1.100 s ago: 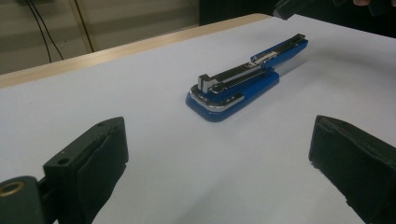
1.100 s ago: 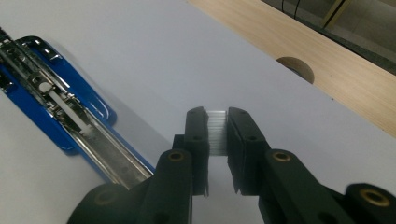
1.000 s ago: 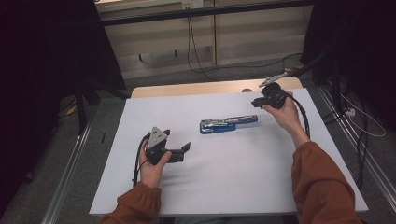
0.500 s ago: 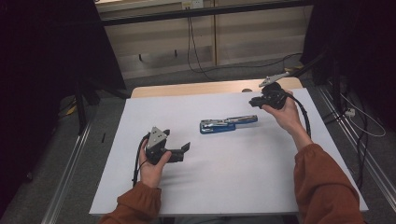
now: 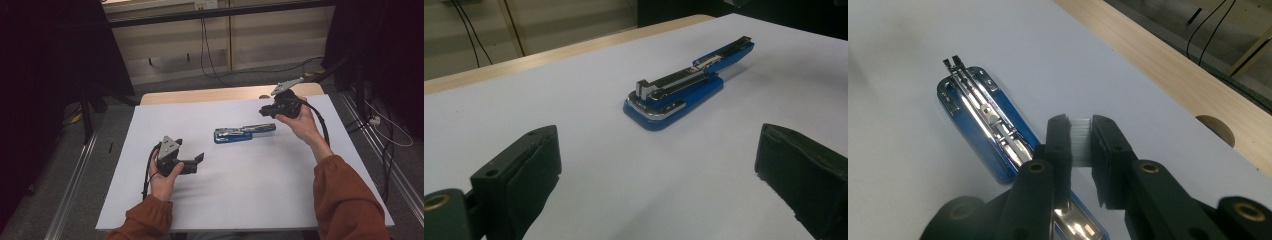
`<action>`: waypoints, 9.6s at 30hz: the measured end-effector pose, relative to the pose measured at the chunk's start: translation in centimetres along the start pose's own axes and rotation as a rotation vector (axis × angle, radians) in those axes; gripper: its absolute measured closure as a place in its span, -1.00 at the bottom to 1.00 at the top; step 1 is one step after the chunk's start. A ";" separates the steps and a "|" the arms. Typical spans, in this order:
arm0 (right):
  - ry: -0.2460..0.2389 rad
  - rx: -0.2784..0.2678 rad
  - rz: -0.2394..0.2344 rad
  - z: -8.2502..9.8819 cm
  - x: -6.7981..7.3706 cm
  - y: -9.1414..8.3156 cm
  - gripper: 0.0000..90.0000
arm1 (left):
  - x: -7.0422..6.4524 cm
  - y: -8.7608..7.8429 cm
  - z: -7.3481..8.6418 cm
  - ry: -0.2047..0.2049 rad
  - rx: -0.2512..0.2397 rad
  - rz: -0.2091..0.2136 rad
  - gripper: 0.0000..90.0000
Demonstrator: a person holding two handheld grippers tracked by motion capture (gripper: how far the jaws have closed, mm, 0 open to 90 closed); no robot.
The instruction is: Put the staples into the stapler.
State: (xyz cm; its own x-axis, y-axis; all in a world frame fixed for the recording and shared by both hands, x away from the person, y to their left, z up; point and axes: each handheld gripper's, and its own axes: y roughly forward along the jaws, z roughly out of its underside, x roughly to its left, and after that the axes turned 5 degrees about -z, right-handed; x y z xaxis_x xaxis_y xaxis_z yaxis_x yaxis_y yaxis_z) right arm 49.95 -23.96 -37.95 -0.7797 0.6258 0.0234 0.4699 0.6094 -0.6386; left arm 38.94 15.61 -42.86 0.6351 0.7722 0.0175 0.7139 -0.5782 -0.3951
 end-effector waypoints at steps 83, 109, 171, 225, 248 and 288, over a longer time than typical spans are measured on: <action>-0.261 0.116 -0.282 -4.5 5.3 10.5 0.76 | 0.0 0.0 0.0 0.004 0.002 0.003 -0.89; -0.350 0.156 -0.321 -4.8 5.5 11.8 0.76 | 0.0 0.0 0.0 0.003 0.001 0.006 -0.89; -0.411 0.187 -0.338 -5.2 5.1 12.3 0.76 | 0.1 0.0 0.0 -0.002 -0.002 0.007 -0.89; -0.393 0.176 -0.324 -5.3 4.9 11.4 0.54 | 0.1 0.0 0.0 0.001 -0.001 0.005 -0.89; -0.149 0.029 -0.172 -3.4 4.9 9.4 -0.44 | -0.1 0.1 0.1 0.009 0.008 0.006 -0.89; 0.166 -0.177 0.108 1.9 5.9 4.1 -0.89 | 0.0 0.1 0.1 0.004 0.012 0.001 -0.89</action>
State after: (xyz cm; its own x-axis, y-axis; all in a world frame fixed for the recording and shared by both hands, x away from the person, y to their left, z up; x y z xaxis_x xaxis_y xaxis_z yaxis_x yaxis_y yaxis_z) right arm 46.50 -18.70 -41.84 -0.6495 0.7541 0.0974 0.6230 0.6012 -0.5004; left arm 38.97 15.53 -43.01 0.6372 0.7704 0.0205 0.7095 -0.5761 -0.4058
